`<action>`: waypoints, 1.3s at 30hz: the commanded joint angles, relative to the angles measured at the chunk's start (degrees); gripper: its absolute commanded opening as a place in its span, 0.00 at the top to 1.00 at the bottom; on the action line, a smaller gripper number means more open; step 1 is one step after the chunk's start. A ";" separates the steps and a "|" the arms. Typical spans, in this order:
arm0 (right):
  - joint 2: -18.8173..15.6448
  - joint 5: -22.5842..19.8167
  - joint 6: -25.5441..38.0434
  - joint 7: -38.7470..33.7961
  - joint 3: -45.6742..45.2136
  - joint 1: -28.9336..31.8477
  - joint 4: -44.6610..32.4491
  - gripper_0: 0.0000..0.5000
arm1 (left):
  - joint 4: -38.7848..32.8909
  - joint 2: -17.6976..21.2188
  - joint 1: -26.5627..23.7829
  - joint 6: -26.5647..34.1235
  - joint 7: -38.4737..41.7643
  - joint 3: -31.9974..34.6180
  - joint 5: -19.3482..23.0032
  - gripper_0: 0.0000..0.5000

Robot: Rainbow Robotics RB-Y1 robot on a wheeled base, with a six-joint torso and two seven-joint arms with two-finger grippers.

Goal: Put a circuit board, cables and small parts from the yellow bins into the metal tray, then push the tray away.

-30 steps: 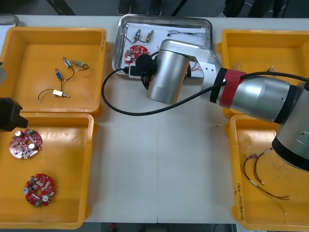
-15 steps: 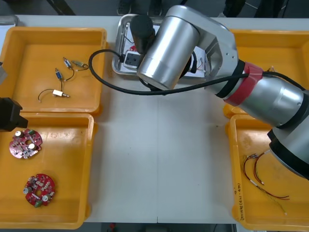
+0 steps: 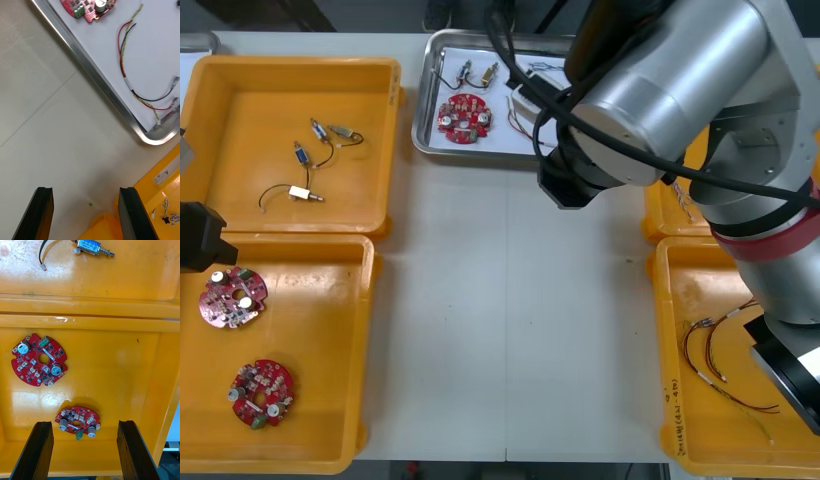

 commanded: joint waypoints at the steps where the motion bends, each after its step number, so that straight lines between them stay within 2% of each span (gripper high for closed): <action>1: 0.36 1.66 0.23 -6.12 -5.11 1.71 -4.81 0.00 | -0.88 2.48 1.24 0.38 -4.52 1.86 -0.16 0.00; 3: -0.26 0.70 0.23 -8.76 -7.83 3.21 -6.04 0.04 | -0.88 2.48 1.24 0.38 -4.52 1.86 -0.16 0.00; 8: -2.37 -3.26 0.23 -11.13 -15.39 7.07 -7.98 0.05 | -0.88 2.48 1.24 0.38 -4.52 1.86 -0.16 0.00; 13: -4.65 -7.21 0.23 -11.57 -22.42 9.45 -9.21 0.04 | -0.88 2.48 1.24 0.38 -4.52 1.86 -0.16 0.00; 14: -5.44 -8.27 0.23 -11.75 -23.74 10.68 -9.73 0.00 | -0.88 2.48 1.24 0.38 -4.52 1.86 -0.16 0.00; 22: -10.63 -10.55 0.23 -11.92 -30.60 17.88 -13.43 0.00 | -0.88 2.48 1.24 0.38 -4.52 1.86 -0.16 0.00; 24: -13.00 -13.28 0.23 -11.66 -34.29 21.05 -13.78 0.00 | -0.88 2.48 1.24 0.38 -4.52 1.86 -0.16 0.00; 28: -15.02 -17.41 0.23 -11.48 -40.97 25.44 -13.78 0.00 | -0.88 2.48 1.24 0.38 -4.52 1.86 -0.16 0.00; 39: -18.10 -19.08 0.23 -10.52 -48.88 34.23 -13.78 0.00 | -0.88 2.48 1.24 0.38 -4.52 1.86 -0.16 0.00</action>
